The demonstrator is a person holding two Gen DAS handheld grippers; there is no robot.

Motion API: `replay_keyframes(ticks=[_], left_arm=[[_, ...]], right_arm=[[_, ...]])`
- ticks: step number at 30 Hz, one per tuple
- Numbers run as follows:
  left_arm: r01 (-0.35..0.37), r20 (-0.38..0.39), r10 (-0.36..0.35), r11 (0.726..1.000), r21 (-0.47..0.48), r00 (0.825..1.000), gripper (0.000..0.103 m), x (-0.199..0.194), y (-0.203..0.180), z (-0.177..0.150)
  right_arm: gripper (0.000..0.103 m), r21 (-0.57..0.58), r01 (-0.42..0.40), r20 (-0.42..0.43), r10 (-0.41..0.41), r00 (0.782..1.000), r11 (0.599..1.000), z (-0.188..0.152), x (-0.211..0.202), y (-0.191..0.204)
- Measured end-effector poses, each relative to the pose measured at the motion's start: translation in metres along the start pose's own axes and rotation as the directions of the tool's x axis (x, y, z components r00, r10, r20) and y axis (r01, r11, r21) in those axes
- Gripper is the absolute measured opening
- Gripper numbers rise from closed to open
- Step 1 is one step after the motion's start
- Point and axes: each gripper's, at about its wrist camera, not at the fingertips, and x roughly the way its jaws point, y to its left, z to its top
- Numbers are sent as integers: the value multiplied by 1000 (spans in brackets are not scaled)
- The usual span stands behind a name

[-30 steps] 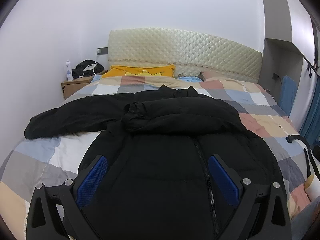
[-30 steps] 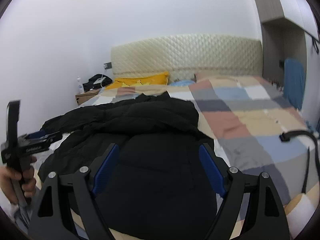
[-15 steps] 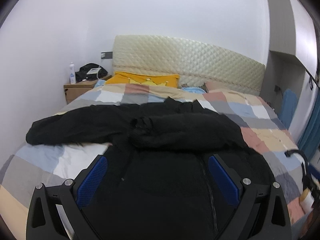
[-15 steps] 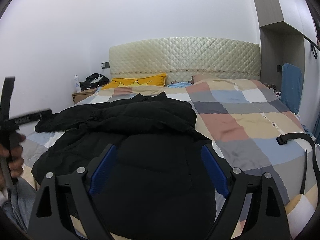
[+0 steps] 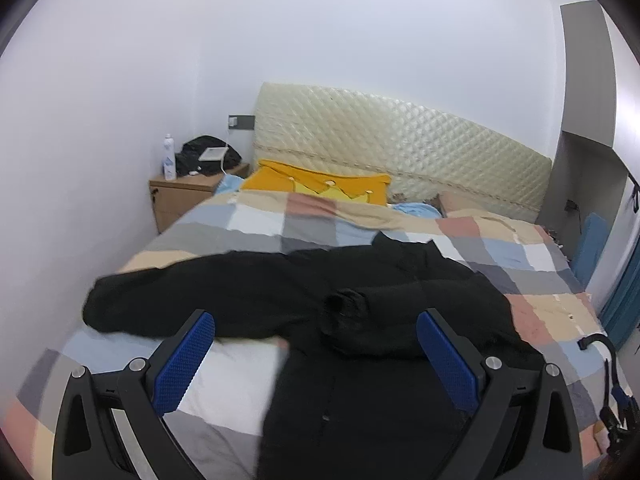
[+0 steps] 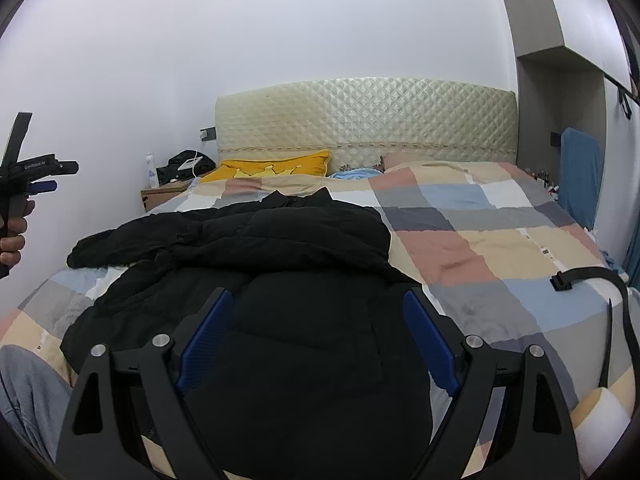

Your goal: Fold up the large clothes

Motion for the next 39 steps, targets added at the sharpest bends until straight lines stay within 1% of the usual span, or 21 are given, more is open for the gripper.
replay_keyframes(ticks=[2,5,8,11,13,15,16,17,18,19,20,23,28,30,32,36,38,39], left_arm=[[-25,-13,24,999,-24,1000,102,5,16,8],[-6,-33,3,997,-73,999,102,14,41,17],[-41,-39,38,996,-75,999,102,31,62,23],[-105,-55,101,991,-79,993,102,52,87,26],[-148,-67,143,986,-76,987,102,65,107,28],[-202,-70,197,977,-72,978,102,80,130,28],[-222,-68,217,973,-71,974,102,86,139,28],[-254,-42,251,965,-66,967,102,90,149,25],[-285,0,285,956,-70,958,102,93,160,20],[-293,4,294,953,-77,956,102,97,167,16],[-300,-14,300,949,-95,954,102,106,180,11],[-293,-70,285,941,-168,956,102,129,215,-6],[-292,-132,268,932,-216,954,102,162,257,-27],[-276,-156,242,925,-260,958,102,172,273,-34],[-268,-181,220,912,-311,958,102,189,293,-42],[-257,-240,165,864,-433,957,102,222,331,-64],[-270,-265,152,825,-497,952,102,236,351,-77],[-275,-269,147,799,-534,952,102,242,363,-85]], right_arm=[[87,9,3,2,-3,1000,1000,0,-2,1],[88,18,6,0,-6,1000,1000,0,-2,0],[89,16,12,-2,-12,1000,1000,-1,-2,1],[91,35,10,-9,-10,1000,999,-2,-3,1],[93,38,23,-10,-23,1000,999,-2,-3,2],[95,35,36,-9,-36,999,999,-2,-4,3],[96,33,40,-9,-40,999,999,-2,-4,5],[96,31,44,-11,-43,999,999,-1,-3,5],[96,26,48,-12,-48,999,999,-1,-3,6],[97,21,51,-14,-51,999,998,-1,-2,7],[97,17,55,-19,-54,998,998,0,0,9],[97,26,41,-46,-40,998,999,1,7,12],[97,23,40,-79,-38,996,999,3,22,22],[97,12,43,-91,-41,995,999,3,29,28],[97,2,47,-107,-47,993,999,3,38,33],[97,2,70,-156,-69,985,998,1,57,37],[97,24,73,-173,-68,983,997,2,65,37],[97,36,72,-179,-64,982,997,3,68,38]])
